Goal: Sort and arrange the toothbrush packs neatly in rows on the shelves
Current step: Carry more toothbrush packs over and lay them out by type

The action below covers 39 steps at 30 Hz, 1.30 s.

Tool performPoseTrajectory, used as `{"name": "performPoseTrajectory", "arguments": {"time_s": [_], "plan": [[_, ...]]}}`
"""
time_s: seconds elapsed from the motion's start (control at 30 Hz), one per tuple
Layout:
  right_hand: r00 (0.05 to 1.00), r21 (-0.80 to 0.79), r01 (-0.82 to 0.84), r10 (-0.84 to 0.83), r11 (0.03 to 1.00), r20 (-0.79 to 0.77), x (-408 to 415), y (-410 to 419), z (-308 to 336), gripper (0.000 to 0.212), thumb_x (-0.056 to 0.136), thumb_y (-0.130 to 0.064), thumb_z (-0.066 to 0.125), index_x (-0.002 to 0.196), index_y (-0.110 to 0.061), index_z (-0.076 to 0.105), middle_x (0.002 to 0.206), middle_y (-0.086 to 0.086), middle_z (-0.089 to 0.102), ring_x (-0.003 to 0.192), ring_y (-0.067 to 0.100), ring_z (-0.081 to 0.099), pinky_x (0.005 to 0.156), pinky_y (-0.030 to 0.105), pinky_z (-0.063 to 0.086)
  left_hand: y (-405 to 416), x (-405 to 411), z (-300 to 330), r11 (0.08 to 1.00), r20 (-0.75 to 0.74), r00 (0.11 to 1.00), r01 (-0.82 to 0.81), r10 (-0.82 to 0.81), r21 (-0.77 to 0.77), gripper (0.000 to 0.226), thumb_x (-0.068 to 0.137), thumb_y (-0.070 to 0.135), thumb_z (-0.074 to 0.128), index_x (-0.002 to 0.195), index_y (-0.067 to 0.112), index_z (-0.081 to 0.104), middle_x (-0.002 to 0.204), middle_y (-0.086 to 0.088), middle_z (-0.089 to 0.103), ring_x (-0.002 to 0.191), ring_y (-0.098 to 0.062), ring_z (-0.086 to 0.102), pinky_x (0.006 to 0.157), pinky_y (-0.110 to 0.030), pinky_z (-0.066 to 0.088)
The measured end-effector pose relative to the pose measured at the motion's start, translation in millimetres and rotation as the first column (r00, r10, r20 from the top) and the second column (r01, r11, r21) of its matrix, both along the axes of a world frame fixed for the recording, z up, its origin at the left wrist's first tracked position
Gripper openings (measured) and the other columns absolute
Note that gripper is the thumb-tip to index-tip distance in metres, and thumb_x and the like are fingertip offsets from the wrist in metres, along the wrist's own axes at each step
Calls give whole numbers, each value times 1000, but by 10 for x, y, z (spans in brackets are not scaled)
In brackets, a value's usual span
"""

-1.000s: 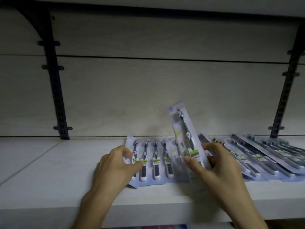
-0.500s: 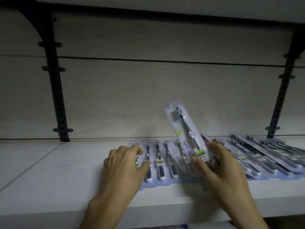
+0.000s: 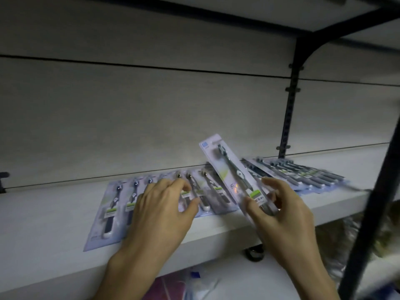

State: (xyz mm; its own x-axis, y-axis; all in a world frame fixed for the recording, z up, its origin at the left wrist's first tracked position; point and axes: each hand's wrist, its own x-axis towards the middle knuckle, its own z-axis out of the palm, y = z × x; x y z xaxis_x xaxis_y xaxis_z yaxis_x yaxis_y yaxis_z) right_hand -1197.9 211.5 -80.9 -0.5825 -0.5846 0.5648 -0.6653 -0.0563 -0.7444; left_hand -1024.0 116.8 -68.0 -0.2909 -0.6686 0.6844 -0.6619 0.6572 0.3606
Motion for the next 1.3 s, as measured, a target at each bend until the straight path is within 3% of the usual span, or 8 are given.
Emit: {"name": "performPoseTrajectory", "arguments": {"time_s": [0.17, 0.3, 0.7, 0.97, 1.17, 1.3], "plan": [[997, -30, 60, -61, 998, -36, -410, 128, -14, 32, 74, -34, 75, 104, -29, 64, 90, -5, 60, 87, 15, 56, 66, 25, 38, 57, -371, -2, 1000, 39, 999, 21, -20, -10, 22, 85, 45, 57, 104, 32, 60, 109, 10, 60, 107, -13, 50, 84, -25, 36], [990, -27, 108, -110, 994, -85, -877, 144, -10, 31, 76, -35, 73, 104, -26, 65, 96, 1, 63, 88, 19, 57, 70, 32, 42, 118, -789, 26, 1000, 27, 1000, 14, -13, -15, 21, 84, 42, 59, 102, 31, 61, 107, 9, 60, 105, -14, 50, 83, -25, 36], [953, 129, 233, -200, 964, -227, -2462, -166, -19, 39, 78, -33, 69, 111, -13, 65, 98, 16, 65, 91, 34, 57, 76, 39, 48, 257, -2023, 6, 996, 76, 994, -85, 83, 23, 26, 89, 50, 49, 111, 37, 51, 107, 16, 50, 105, -9, 44, 80, -23, 30], [949, 237, 241, -177, 941, -263, -2718, -583, -64, 35, 77, -29, 66, 106, -11, 67, 100, 24, 65, 99, 42, 55, 81, 41, 41, 229, -2274, 5, 979, 118, 973, -201, 198, 12, 27, 90, 51, 47, 113, 38, 51, 118, 15, 52, 111, -8, 44, 77, -21, 26], [926, 298, 272, -166, 915, -338, -2727, -724, -74, 33, 81, -36, 61, 104, -14, 66, 100, 21, 65, 97, 40, 53, 82, 41, 42, 186, -2291, 6, 975, 121, 968, -220, 219, -5, 27, 89, 51, 49, 112, 37, 53, 114, 16, 54, 107, -7, 45, 86, -22, 31], [908, 376, 310, -155, 873, -389, -2715, -747, -66, 34, 82, -43, 57, 101, -15, 65, 104, 18, 63, 100, 38, 51, 83, 41, 45, 210, -2251, -28, 967, 111, 962, -253, 251, 11, 27, 89, 48, 51, 112, 36, 55, 111, 16, 55, 103, -6, 47, 80, -21, 32]]}}
